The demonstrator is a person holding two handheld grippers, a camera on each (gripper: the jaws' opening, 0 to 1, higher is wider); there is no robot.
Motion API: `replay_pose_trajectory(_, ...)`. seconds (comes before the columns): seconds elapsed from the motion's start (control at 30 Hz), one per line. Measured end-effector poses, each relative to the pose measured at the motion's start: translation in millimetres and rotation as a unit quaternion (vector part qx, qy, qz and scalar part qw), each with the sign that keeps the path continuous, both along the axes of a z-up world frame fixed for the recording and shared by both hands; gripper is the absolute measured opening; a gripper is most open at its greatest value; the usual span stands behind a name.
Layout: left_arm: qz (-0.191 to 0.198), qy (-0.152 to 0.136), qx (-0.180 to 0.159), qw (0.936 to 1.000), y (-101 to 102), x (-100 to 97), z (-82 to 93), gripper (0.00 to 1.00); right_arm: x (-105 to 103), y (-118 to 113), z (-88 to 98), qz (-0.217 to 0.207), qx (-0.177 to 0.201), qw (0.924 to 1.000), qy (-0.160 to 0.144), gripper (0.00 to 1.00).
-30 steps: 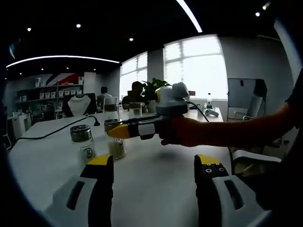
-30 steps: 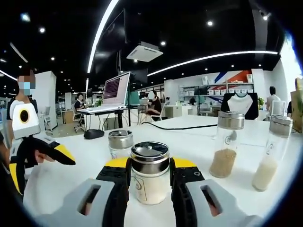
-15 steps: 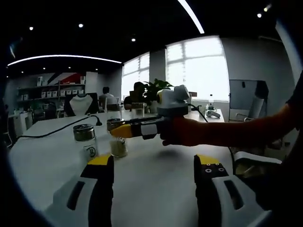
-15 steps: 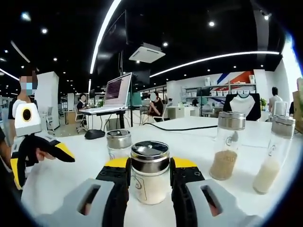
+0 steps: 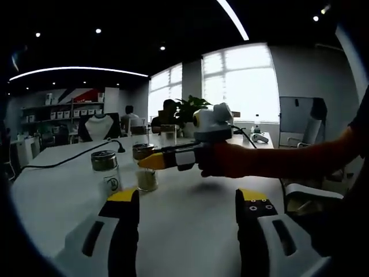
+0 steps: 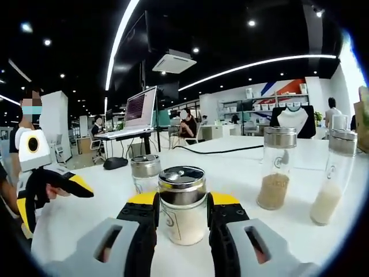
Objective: Rotate the seasoning bottle until the label or dispensing opening points toward the visible target arrow and the bottle remains upright within the marked orientation range
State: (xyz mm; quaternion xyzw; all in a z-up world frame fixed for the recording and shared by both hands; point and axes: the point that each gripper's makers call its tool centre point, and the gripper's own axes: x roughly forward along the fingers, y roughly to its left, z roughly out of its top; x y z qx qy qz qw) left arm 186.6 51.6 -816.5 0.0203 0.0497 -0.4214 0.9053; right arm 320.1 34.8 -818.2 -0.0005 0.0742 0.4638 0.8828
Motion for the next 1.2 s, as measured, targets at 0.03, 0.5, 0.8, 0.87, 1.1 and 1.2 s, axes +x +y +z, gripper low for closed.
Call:
replay_pose_trajectory(0.03, 0.000, 0.000, 0.001, 1.0000, 0, 0.0, -0.4, 0.72, 0, 0, -0.2, 0.002, -0.002, 1.0000, 0.001, 0.31)
replay_pose_trajectory(0.5, 0.002, -0.003, -0.015, 0.9999, 4, 0.7, 4.2, 0.75, -16, -19, 32.5, -0.027, -0.001, 0.9992, -0.029, 0.49)
replay_pose_trajectory(0.8, -0.005, -0.003, -0.006, 1.0000, 1, -2.4, 2.4, 0.76, 1, -46, 57.8, -0.071, 0.001, 0.9950, -0.070, 0.39)
replay_pose_trajectory(0.87, -0.003, -0.003, 0.002, 1.0000, 1, -2.7, 0.7, 0.76, 8, -51, 58.1, -0.082, 0.001, 0.9941, -0.072, 0.38)
replay_pose_trajectory(1.1, -0.005, -0.008, 0.008, 0.9999, 0, -4.7, 3.0, 0.76, 42, -73, 51.1, -0.137, -0.001, 0.9890, -0.055, 0.35)
replay_pose_trajectory(1.2, -0.001, -0.006, 0.009, 0.9999, 2, -3.2, 1.8, 0.76, 55, -81, 50.4, -0.159, -0.020, 0.9839, -0.080, 0.29)
